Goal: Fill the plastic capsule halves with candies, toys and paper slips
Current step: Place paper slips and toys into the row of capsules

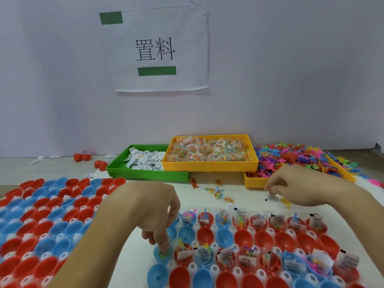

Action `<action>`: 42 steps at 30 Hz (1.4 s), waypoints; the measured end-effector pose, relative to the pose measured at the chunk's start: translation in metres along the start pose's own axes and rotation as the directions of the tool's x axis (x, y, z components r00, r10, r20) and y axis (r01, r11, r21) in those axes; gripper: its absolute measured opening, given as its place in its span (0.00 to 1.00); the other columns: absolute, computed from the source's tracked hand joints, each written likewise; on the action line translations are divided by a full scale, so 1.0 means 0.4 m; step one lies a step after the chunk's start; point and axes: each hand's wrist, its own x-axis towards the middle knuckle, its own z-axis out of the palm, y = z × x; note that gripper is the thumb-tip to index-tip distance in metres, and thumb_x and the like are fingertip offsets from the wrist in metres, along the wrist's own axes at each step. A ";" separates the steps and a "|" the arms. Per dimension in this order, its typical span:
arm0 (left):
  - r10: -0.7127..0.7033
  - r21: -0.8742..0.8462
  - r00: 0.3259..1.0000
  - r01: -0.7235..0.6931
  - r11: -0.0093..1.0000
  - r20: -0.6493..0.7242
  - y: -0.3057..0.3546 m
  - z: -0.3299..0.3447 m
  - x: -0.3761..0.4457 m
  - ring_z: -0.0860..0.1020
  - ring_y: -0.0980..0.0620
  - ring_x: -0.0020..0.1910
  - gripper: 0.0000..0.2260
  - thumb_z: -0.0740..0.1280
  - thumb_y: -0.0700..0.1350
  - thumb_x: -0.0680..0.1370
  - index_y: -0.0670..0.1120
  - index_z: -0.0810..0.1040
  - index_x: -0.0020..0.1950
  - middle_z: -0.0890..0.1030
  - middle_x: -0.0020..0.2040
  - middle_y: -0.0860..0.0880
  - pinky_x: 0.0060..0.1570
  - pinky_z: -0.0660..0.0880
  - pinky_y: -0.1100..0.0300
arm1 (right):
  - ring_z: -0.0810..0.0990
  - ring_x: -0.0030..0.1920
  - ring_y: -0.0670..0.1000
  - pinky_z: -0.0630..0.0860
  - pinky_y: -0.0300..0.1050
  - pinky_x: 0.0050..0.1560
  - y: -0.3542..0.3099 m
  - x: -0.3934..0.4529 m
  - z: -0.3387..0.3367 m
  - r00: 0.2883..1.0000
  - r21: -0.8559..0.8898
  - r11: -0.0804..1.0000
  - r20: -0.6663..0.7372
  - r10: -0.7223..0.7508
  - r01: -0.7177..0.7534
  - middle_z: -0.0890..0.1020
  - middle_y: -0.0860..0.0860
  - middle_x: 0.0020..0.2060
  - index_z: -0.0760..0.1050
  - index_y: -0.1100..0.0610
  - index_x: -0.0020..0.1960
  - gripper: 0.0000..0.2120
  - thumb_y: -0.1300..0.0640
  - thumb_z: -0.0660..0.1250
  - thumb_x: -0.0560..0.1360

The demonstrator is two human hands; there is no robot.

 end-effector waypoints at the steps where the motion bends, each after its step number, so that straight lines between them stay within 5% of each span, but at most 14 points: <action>1: 0.003 0.003 1.000 -0.003 1.000 -0.001 0.002 0.000 0.000 0.72 0.64 0.18 0.14 0.76 0.43 0.73 0.52 0.71 0.37 0.79 0.33 0.53 0.22 0.67 0.73 | 0.77 0.60 0.44 0.74 0.42 0.64 0.003 0.004 0.003 0.999 -0.006 1.000 0.039 -0.009 0.009 0.79 0.44 0.63 0.77 0.47 0.66 0.14 0.54 0.60 0.83; 4: 0.002 -0.019 1.000 -0.002 1.000 0.007 0.001 0.005 0.001 0.72 0.63 0.19 0.14 0.75 0.41 0.73 0.50 0.71 0.37 0.84 0.40 0.49 0.22 0.67 0.72 | 0.75 0.65 0.47 0.73 0.42 0.66 -0.009 -0.003 0.007 0.996 -0.036 0.999 0.088 0.000 0.003 0.77 0.45 0.67 0.75 0.48 0.70 0.15 0.52 0.60 0.84; 7: -0.031 -0.028 0.999 0.032 0.999 0.031 -0.001 0.011 0.001 0.76 0.61 0.23 0.13 0.78 0.45 0.71 0.48 0.72 0.41 0.80 0.29 0.54 0.23 0.68 0.71 | 0.75 0.65 0.48 0.73 0.43 0.66 -0.010 -0.004 0.011 0.995 -0.056 0.998 0.103 0.005 0.001 0.76 0.47 0.68 0.74 0.48 0.71 0.16 0.51 0.60 0.84; 11: -0.049 -0.062 0.999 0.050 0.997 0.022 -0.004 0.004 -0.015 0.78 0.60 0.26 0.16 0.79 0.50 0.69 0.48 0.74 0.45 0.81 0.29 0.54 0.27 0.70 0.68 | 0.75 0.67 0.48 0.72 0.44 0.67 -0.010 -0.007 0.008 0.993 -0.043 0.999 0.116 -0.003 0.008 0.76 0.47 0.69 0.72 0.48 0.72 0.17 0.52 0.60 0.84; 16: -0.048 -0.059 0.992 0.041 0.997 -0.118 -0.017 -0.009 -0.043 0.74 0.62 0.23 0.19 0.78 0.60 0.65 0.52 0.74 0.44 0.82 0.31 0.55 0.27 0.69 0.68 | 0.77 0.64 0.44 0.73 0.44 0.66 -0.015 -0.013 -0.009 0.997 0.066 0.996 0.047 -0.058 0.055 0.80 0.42 0.63 0.73 0.47 0.71 0.16 0.53 0.62 0.83; 19: -0.028 -0.050 0.966 0.016 0.999 -0.257 -0.028 -0.014 -0.055 0.74 0.65 0.24 0.19 0.75 0.66 0.64 0.58 0.72 0.42 0.79 0.30 0.64 0.32 0.71 0.64 | 0.78 0.60 0.38 0.72 0.37 0.60 -0.021 -0.025 -0.028 0.990 0.154 0.978 -0.041 -0.138 0.143 0.84 0.36 0.53 0.75 0.43 0.66 0.14 0.51 0.64 0.82; 21: 0.056 -0.041 0.920 -0.078 0.996 -0.388 -0.028 -0.020 -0.058 0.75 0.64 0.28 0.16 0.73 0.68 0.65 0.62 0.71 0.42 0.76 0.33 0.72 0.33 0.69 0.63 | 0.79 0.57 0.34 0.71 0.35 0.58 -0.031 -0.036 -0.042 0.973 0.252 0.941 -0.098 -0.207 0.226 0.84 0.34 0.49 0.77 0.39 0.62 0.11 0.47 0.66 0.80; 25: 0.209 -0.086 0.753 -0.333 0.939 -0.624 0.002 -0.028 -0.039 0.78 0.64 0.38 0.12 0.73 0.61 0.70 0.62 0.73 0.46 0.80 0.40 0.61 0.36 0.71 0.66 | 0.81 0.56 0.36 0.75 0.39 0.54 -0.069 -0.078 -0.068 0.900 0.491 0.757 -0.178 -0.398 0.432 0.86 0.38 0.50 0.78 0.39 0.61 0.12 0.46 0.66 0.78; 31: 0.236 -0.217 0.674 -0.515 0.829 -0.700 0.069 -0.010 -0.008 0.78 0.64 0.51 0.24 0.76 0.56 0.70 0.63 0.70 0.62 0.78 0.55 0.63 0.46 0.79 0.63 | 0.83 0.47 0.41 0.77 0.36 0.44 -0.119 -0.117 -0.080 0.777 0.641 0.478 -0.328 -0.537 0.600 0.87 0.48 0.52 0.80 0.42 0.61 0.14 0.50 0.65 0.78; 36: 0.151 -0.239 0.535 -0.590 0.771 -0.831 0.088 -0.013 -0.007 0.81 0.59 0.34 0.05 0.74 0.44 0.75 0.51 0.80 0.43 0.84 0.35 0.55 0.42 0.78 0.57 | 0.84 0.55 0.50 0.76 0.38 0.42 -0.126 -0.114 -0.072 0.768 0.721 0.371 -0.345 -0.540 0.585 0.86 0.52 0.54 0.81 0.43 0.60 0.15 0.52 0.65 0.75; 39: 0.214 -0.239 0.567 -0.618 0.749 -0.795 0.075 -0.019 -0.021 0.83 0.52 0.34 0.04 0.74 0.45 0.75 0.49 0.82 0.41 0.84 0.33 0.53 0.42 0.79 0.51 | 0.84 0.56 0.51 0.77 0.38 0.43 -0.128 -0.114 -0.073 0.775 0.724 0.377 -0.341 -0.531 0.577 0.86 0.52 0.54 0.81 0.43 0.60 0.14 0.50 0.66 0.75; 42: 0.291 -0.256 0.687 -0.577 0.776 -0.666 0.038 -0.028 -0.034 0.83 0.54 0.35 0.04 0.74 0.46 0.75 0.51 0.82 0.41 0.84 0.34 0.53 0.43 0.81 0.50 | 0.84 0.56 0.50 0.78 0.37 0.44 -0.128 -0.115 -0.073 0.785 0.709 0.405 -0.344 -0.516 0.577 0.86 0.51 0.53 0.81 0.43 0.59 0.14 0.49 0.66 0.74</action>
